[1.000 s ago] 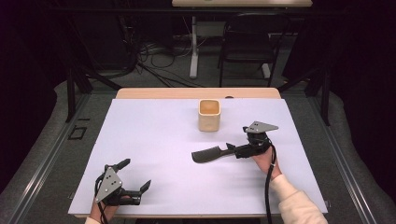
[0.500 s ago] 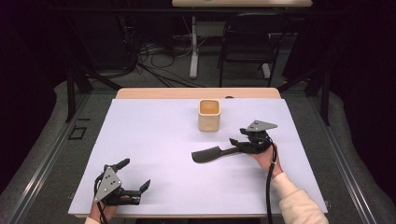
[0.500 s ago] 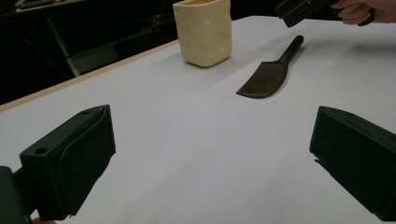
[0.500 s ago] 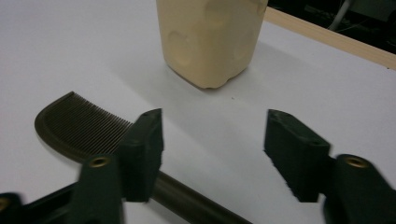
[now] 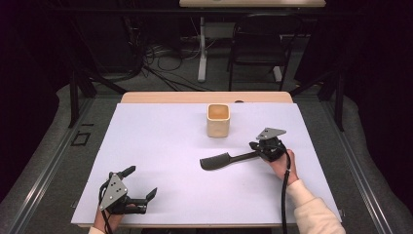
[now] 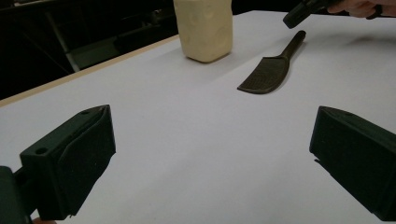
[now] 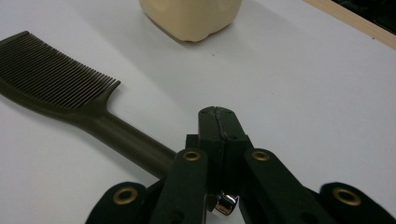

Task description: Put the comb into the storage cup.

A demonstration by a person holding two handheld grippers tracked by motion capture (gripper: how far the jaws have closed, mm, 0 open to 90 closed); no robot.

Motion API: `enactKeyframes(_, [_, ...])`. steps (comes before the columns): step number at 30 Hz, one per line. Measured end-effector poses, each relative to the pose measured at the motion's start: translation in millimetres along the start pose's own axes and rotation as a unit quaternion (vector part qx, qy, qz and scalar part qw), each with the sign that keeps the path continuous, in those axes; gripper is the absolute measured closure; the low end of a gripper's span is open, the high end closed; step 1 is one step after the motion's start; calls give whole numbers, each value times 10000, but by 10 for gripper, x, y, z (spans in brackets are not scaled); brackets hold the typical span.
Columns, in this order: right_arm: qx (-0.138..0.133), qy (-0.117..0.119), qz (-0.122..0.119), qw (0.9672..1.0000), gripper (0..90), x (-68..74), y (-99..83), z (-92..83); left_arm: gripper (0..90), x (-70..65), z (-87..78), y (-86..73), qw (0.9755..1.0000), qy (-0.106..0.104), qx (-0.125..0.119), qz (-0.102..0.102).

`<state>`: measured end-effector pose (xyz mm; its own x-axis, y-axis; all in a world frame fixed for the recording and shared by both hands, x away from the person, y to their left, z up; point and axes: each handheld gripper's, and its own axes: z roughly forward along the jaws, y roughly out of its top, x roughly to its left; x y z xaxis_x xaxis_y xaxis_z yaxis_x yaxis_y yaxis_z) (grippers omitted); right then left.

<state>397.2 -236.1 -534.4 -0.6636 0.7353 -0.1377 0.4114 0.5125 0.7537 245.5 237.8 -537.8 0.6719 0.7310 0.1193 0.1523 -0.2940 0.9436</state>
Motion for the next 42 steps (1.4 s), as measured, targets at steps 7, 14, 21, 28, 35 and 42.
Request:
enactKeyframes(7, [109, -128, -115, 9998, 899, -5, -21, 32, 1, 3, -1, -4, 10000, 13, 32, -13])
enactKeyframes(14, [258, -146, -288, 9991, 900, 42, -47, 28, 2, -6, 3, -4, 10000, 30, 60, 1])
enactKeyframes(21, [328, -130, -341, 9988, 899, 52, -50, 12, 1, 2, 1, -7, 10000, 8, 58, -12])
enactKeyframes(28, [401, -82, -377, 9985, 900, 64, -62, -25, 1, 3, 4, -7, 10000, 25, 77, -19])
enactKeyframes(35, [534, 7, -384, 9978, 900, 83, -72, -50, 1, 5, 5, -8, 10000, 23, 67, -25])
enactKeyframes(42, [605, 112, -368, 9974, 900, 114, -68, -53, 1, 6, 5, -8, 10000, 29, 74, -22])
